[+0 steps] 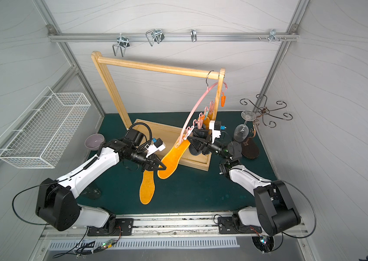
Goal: Take the shoe insoles off the hanger
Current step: Open the clamp at the hanger.
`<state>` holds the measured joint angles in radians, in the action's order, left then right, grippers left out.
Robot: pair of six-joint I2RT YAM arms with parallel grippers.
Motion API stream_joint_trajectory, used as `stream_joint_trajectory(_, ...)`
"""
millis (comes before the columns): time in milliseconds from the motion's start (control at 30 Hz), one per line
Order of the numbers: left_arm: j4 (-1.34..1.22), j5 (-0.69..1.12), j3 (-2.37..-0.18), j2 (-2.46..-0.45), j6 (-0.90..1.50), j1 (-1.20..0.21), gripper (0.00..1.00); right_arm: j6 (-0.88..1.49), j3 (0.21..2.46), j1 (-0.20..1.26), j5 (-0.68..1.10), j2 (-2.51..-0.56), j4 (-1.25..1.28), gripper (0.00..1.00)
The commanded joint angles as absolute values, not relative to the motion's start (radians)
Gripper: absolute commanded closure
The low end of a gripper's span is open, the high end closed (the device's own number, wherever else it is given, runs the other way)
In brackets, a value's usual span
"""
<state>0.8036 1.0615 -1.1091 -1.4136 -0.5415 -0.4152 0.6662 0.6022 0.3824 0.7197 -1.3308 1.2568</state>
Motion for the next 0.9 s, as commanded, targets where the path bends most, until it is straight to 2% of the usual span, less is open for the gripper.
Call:
stream_joint_trajectory(0,0.815,1.067,-1.106,-1.417,-0.581,-0.422,1.00,0.702,0.644,0.379,0.737,-1.348,1.290,0.27)
stream_joint_trajectory(233,0.819,1.061,-1.106,-1.419,-0.589,-0.421,1.00,0.777,0.699,0.379,0.714,-1.395,1.292,0.29)
stream_joint_trajectory(500,0.822,1.040,-1.101,-1.416,-0.595,-0.422,1.00,0.787,0.723,0.380,0.704,-1.413,1.295,0.67)
stream_joint_trajectory(700,0.827,1.012,-1.096,-1.409,-0.598,-0.421,1.00,0.790,0.711,0.380,0.698,-1.411,1.296,0.77)
stream_joint_trajectory(767,0.833,1.003,-1.090,-1.400,-0.608,-0.419,1.00,0.790,0.707,0.381,0.691,-1.410,1.296,0.76)
stream_joint_trajectory(867,0.832,0.997,-1.078,-1.393,-0.612,-0.414,1.00,0.807,0.694,0.380,0.678,-1.404,1.296,0.61)
